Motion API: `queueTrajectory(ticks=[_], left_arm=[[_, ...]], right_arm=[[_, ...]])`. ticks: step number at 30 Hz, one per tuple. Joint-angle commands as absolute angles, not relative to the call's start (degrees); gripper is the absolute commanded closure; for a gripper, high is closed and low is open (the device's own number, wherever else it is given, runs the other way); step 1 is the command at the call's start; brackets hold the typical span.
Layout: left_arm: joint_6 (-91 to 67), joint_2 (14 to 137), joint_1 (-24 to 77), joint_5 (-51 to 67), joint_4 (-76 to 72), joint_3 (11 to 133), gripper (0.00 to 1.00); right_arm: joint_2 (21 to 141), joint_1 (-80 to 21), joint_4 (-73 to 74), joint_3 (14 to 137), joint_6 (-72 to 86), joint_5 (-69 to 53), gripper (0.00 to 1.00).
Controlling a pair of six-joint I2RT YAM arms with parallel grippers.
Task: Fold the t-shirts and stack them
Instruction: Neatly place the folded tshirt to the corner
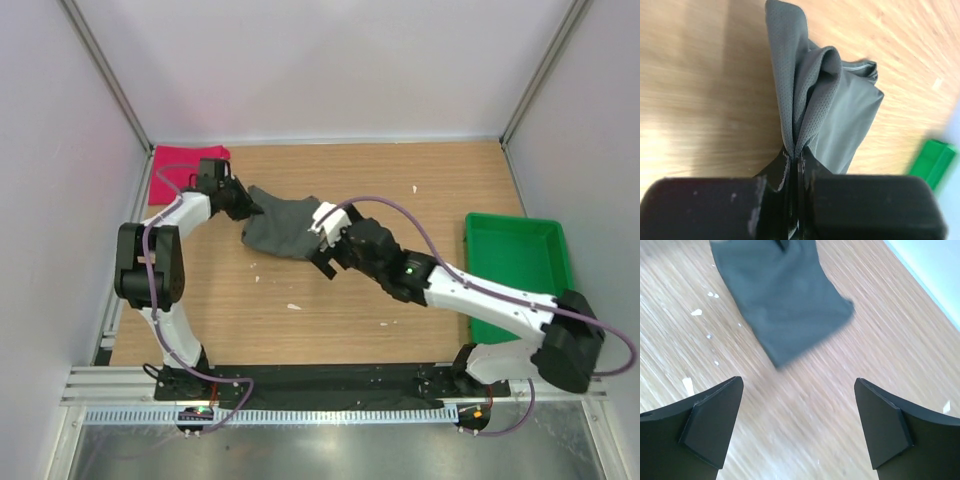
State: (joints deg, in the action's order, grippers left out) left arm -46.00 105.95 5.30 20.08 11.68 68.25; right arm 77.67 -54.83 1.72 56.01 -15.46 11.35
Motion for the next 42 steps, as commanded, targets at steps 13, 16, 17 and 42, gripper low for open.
queueTrajectory(ticks=[13,16,17,42], left_arm=[[-2.47,118.29,4.48,-10.18,43.95,113.01,1.00],[2.10,120.58,4.40,-12.56,44.47,118.55,1.00],[3.15,121.37,4.31,-13.35,44.99,119.96,1.00],[9.58,127.71,1.85,-18.90,35.25,132.71,1.00]], right_arm=[[56.43,-54.14,5.45,38.76,-4.83,13.89,0.00],[55.90,-54.14,5.89,38.23,-5.27,14.06,0.00],[55.72,-54.05,5.98,38.23,-5.27,14.24,0.00],[62.49,-51.50,1.41,39.73,-6.07,10.55,0.00]])
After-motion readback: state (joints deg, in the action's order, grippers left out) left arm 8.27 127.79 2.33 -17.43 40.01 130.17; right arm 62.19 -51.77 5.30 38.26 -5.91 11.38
